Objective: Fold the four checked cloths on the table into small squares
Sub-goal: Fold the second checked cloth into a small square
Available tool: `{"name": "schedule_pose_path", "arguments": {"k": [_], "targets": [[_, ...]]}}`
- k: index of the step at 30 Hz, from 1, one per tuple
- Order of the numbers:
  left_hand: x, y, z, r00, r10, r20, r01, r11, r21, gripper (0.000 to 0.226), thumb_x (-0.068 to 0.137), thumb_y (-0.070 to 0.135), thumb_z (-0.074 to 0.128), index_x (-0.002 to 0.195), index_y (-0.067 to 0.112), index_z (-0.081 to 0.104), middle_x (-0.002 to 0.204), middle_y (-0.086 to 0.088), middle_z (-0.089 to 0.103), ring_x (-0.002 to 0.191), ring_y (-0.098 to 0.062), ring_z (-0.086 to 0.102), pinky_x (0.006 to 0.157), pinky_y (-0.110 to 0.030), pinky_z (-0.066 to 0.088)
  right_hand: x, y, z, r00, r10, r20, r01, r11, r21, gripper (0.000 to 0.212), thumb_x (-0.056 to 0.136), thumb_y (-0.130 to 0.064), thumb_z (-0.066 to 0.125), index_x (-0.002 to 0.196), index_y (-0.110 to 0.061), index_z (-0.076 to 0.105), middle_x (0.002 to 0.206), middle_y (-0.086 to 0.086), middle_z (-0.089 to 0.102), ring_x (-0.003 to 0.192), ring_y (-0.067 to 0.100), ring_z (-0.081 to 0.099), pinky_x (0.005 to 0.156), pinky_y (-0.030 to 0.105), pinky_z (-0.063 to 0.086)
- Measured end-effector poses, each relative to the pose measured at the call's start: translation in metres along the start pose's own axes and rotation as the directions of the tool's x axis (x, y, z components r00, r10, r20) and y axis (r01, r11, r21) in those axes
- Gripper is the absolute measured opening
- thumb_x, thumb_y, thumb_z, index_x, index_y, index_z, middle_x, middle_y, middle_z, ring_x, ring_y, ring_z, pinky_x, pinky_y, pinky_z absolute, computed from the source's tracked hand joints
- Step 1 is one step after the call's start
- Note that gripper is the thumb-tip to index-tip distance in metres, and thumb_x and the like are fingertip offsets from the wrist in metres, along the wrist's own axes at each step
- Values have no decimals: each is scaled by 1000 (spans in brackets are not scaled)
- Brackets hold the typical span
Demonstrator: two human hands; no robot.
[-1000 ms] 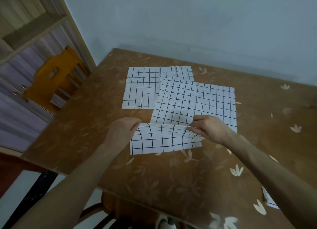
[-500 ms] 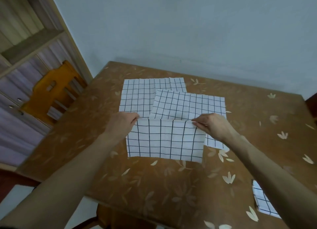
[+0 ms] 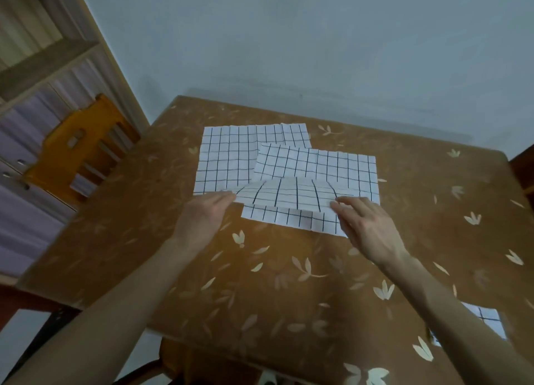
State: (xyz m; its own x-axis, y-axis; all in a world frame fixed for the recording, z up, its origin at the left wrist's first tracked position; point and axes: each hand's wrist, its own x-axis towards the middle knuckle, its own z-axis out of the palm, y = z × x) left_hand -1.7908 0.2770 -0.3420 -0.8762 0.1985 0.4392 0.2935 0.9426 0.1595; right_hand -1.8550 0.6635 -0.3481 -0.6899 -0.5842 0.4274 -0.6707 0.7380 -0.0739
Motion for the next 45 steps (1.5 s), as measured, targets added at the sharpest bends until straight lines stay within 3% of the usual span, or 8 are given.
{"name": "schedule_pose_path", "arguments": {"k": [6,13,25,28,32,36,39,45], "targets": [[-80,13,61,988,-90,122,95,995,-31,51,71,-12,85,117,6,75,119,-10,75,109,-27,72,94,-45,60,-96,-41,68,983,124,137,-125,992,0,38,100,-30,54,134,-18,67,134,6,63,117,29,57,91,45,52],[-149,28,93,964,-53,260,67,997,-44,54,57,-9,94,107,5,79,112,-10,77,102,-26,74,85,-40,63,-175,-77,101,927,177,331,-177,984,-31,46,98,-36,42,134,-22,66,135,3,62,120,26,56,92,41,50],[-174,26,99,945,55,322,-14,992,-127,8,90,13,70,97,12,76,105,1,69,97,-17,62,75,-33,58,-193,-90,94,912,228,340,-229,973,-36,39,100,-38,52,131,-20,68,133,3,62,113,28,61,80,40,48],[-169,33,100,951,11,309,37,989,-146,21,97,30,56,93,15,70,107,2,65,105,-17,60,83,-32,53,-174,-103,95,910,269,315,-279,960,-14,44,104,-43,45,135,-18,64,134,0,61,116,24,59,88,39,46],[-151,61,122,952,-105,287,148,980,-133,35,105,29,39,125,13,63,136,-5,58,130,-23,51,108,-42,44,-125,-137,124,910,320,261,-356,929,101,47,108,-39,40,144,-14,56,146,4,56,133,25,54,108,40,44],[-142,81,149,892,-253,375,289,956,-42,54,107,34,29,157,13,36,166,-7,30,156,-23,19,124,-50,25,-90,-167,163,911,291,293,-334,937,107,59,109,-42,34,160,-13,32,167,6,31,156,22,24,125,42,20],[-151,84,159,855,-255,451,265,963,42,63,105,38,19,164,15,15,172,-7,5,159,-23,-3,126,-54,14,-93,-174,184,890,269,367,-315,946,71,63,111,-47,27,165,-15,19,173,3,12,160,18,8,127,47,16],[-155,78,160,838,-246,487,258,965,45,70,103,51,27,165,25,6,173,-1,-4,158,-20,-10,125,-61,4,-104,-164,186,858,244,453,-311,947,79,70,110,-55,23,166,-18,3,174,-1,-2,160,14,-7,129,48,7]]}}
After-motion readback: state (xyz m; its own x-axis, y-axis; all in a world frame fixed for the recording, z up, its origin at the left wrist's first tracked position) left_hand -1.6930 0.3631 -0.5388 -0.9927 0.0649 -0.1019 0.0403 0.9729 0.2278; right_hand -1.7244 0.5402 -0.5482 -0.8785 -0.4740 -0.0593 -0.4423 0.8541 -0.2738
